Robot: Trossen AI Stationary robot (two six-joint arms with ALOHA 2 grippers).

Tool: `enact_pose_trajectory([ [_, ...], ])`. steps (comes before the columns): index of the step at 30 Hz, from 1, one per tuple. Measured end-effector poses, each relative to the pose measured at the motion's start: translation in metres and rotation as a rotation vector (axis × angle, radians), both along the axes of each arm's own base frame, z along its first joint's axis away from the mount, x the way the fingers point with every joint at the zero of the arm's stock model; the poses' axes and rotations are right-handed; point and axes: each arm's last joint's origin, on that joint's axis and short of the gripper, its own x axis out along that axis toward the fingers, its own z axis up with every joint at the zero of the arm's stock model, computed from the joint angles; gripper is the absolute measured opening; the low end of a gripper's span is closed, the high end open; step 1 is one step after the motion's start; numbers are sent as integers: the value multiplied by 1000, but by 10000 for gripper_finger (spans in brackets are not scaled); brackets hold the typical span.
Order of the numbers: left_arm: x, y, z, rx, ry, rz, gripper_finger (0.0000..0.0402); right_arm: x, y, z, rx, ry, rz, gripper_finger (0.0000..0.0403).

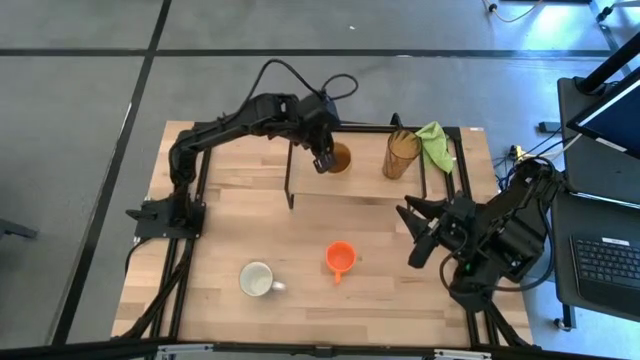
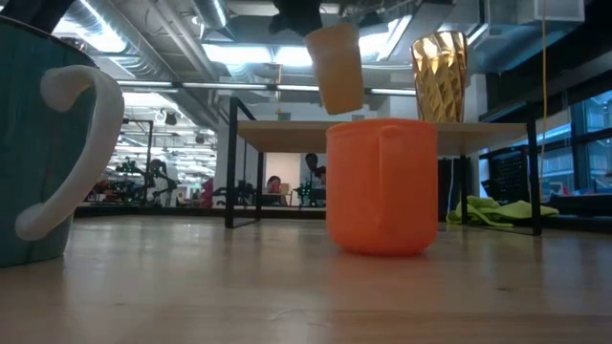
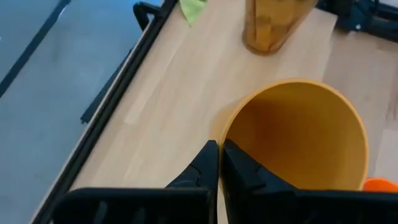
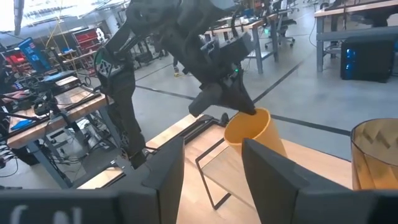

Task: Stack small to large cups/mugs on shelf
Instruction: Put the yellow cup on the shelf

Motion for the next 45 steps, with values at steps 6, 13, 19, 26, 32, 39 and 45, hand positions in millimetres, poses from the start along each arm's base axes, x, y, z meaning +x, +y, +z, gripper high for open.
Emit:
enact_pose_trajectory([
  [6,1,1,-8,-9,29,10,0,0,0,0,1,2,1,163],
  [13,0,5,-8,-48,26,13,14,0,0,0,10,12,8,163],
  [19,-3,8,-13,-84,62,23,4,0,0,-1,17,19,13,163],
  [26,-3,8,-12,-85,58,24,15,0,0,-1,17,19,13,163],
  [32,-2,9,-12,-78,51,19,27,0,0,-1,17,19,13,163],
  [39,0,11,-11,-59,33,2,44,0,0,-1,17,19,13,163],
  [45,-1,15,-10,-30,36,13,57,0,0,-1,17,19,13,163],
])
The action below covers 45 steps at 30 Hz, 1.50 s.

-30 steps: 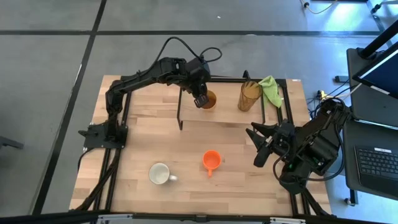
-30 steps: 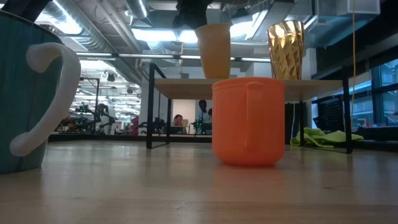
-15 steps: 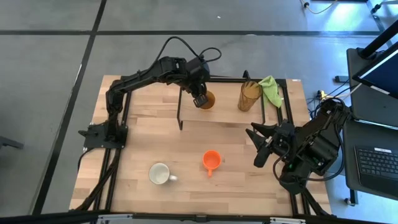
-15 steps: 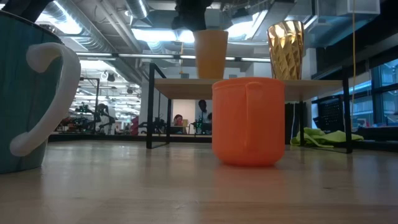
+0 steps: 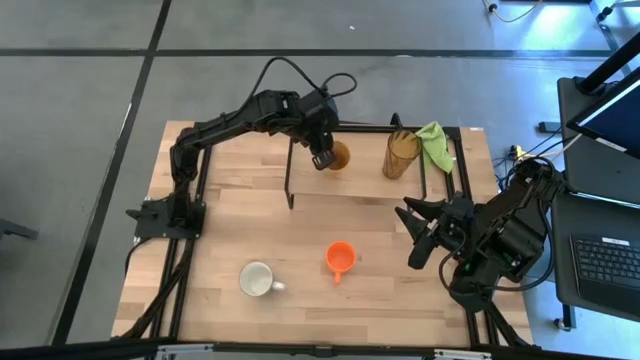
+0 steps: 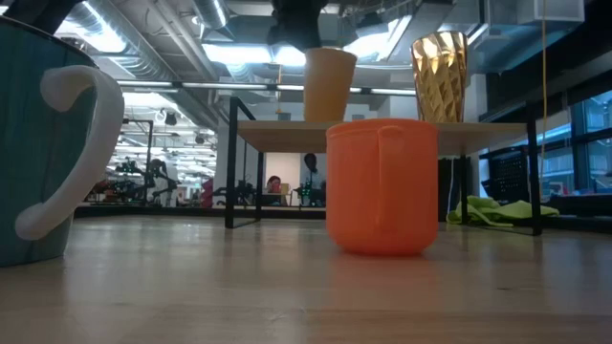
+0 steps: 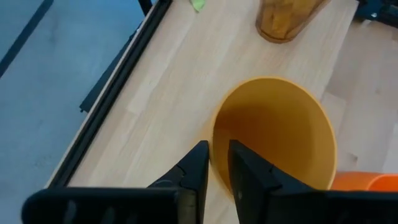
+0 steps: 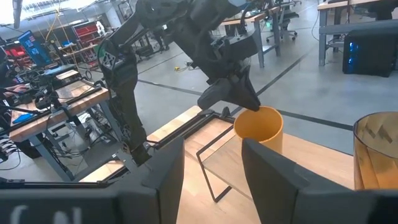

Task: Stack small to large cups/mugs on shelf
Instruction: Put the yellow cup on the shelf

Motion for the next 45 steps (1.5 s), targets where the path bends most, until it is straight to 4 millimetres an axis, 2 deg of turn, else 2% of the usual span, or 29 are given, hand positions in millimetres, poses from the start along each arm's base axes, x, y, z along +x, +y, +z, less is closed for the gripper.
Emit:
enact_pose_trajectory([
  [19,-5,6,-1,45,46,34,57,0,0,0,-1,3,0,163],
  [22,-10,2,-1,56,100,16,57,9,-5,-2,38,94,28,163],
  [25,-20,-17,10,78,116,-62,57,34,-15,-3,64,261,127,163],
  [28,-29,-45,25,107,85,-137,57,62,-35,5,30,313,224,163],
  [32,-47,-78,44,156,42,-163,57,82,-73,22,-3,332,245,163],
  [35,-64,-102,58,176,5,-187,57,92,-106,23,48,367,279,163],
  [40,-88,-138,66,202,-37,-291,57,115,-138,9,50,491,427,163],
  [45,-103,-166,57,184,-82,-322,57,154,-136,-20,-108,731,615,163],
])
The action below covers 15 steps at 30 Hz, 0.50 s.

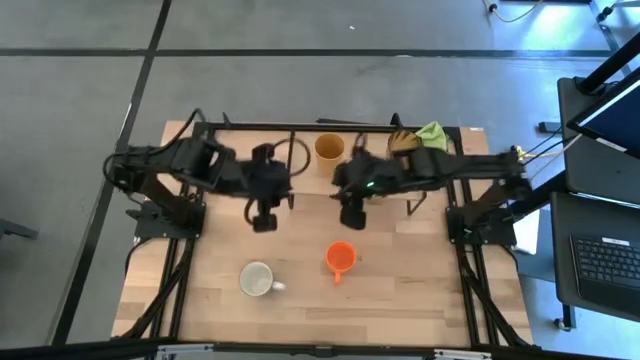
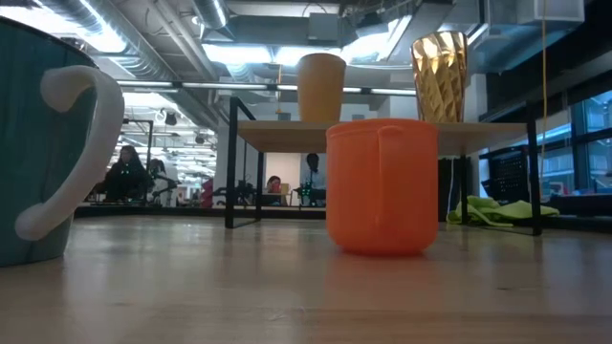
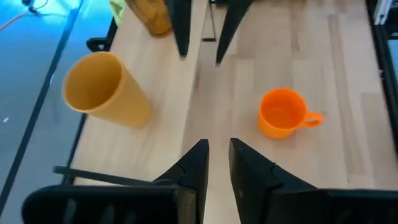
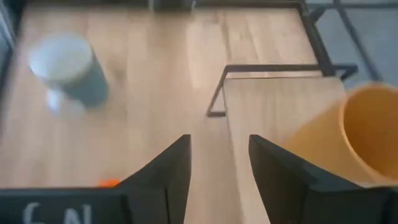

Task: Stack small to large cups/mugs on shelf
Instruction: Put the yellow cup on the shelf

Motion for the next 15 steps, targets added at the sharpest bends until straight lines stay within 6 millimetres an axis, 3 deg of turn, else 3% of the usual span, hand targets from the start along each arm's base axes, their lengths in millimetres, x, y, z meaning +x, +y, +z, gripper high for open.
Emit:
enact_pose_trajectory([
  [4,-9,-13,-19,7,17,53,57,26,7,2,-197,78,91,163],
  [9,-16,-28,-52,-14,80,115,57,34,-7,32,-379,71,64,163],
  [12,-21,-38,-69,2,98,139,57,31,-29,36,-386,78,-7,163],
  [15,-23,-46,-82,8,82,150,57,23,-51,23,-230,178,-75,163],
])
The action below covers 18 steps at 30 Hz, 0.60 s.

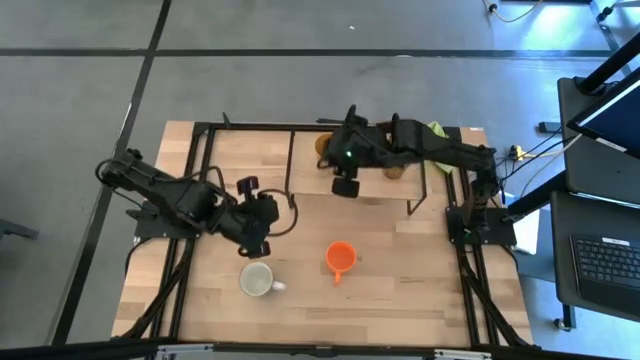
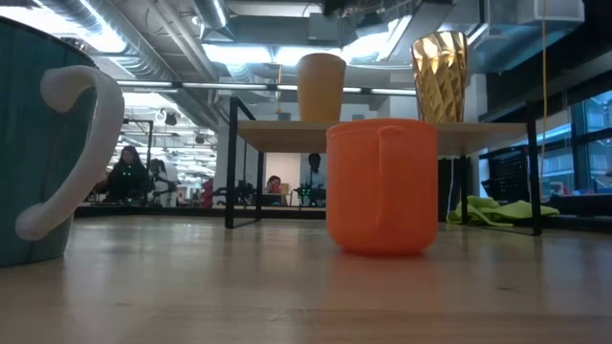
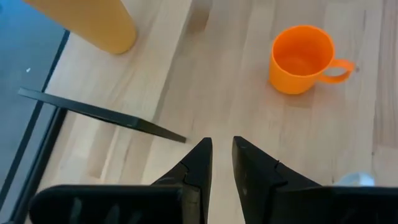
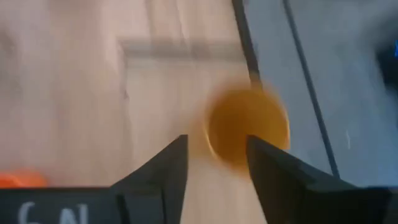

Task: Stack small to large cups/mugs on shelf
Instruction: Put the yellow cup on the shelf

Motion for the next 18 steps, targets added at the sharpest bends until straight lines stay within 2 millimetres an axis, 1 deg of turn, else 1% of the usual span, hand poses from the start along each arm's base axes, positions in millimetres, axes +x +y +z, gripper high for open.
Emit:
enact_pose_trajectory([
  [2,-2,-3,-6,12,-8,-2,57,-6,-10,-11,18,99,-65,163],
  [4,-2,-5,-9,32,-24,5,57,-5,-14,-18,-19,135,-89,163],
  [8,-3,-4,-16,63,-24,16,57,-2,-13,-16,8,106,-55,163],
  [12,-3,-3,-22,90,-12,29,57,1,-13,-19,11,117,-40,163],
  [15,-3,-3,-26,113,-10,38,57,4,-12,-22,32,131,-11,163],
  [18,-2,-3,-31,128,-15,46,57,10,-12,-32,51,165,6,163],
])
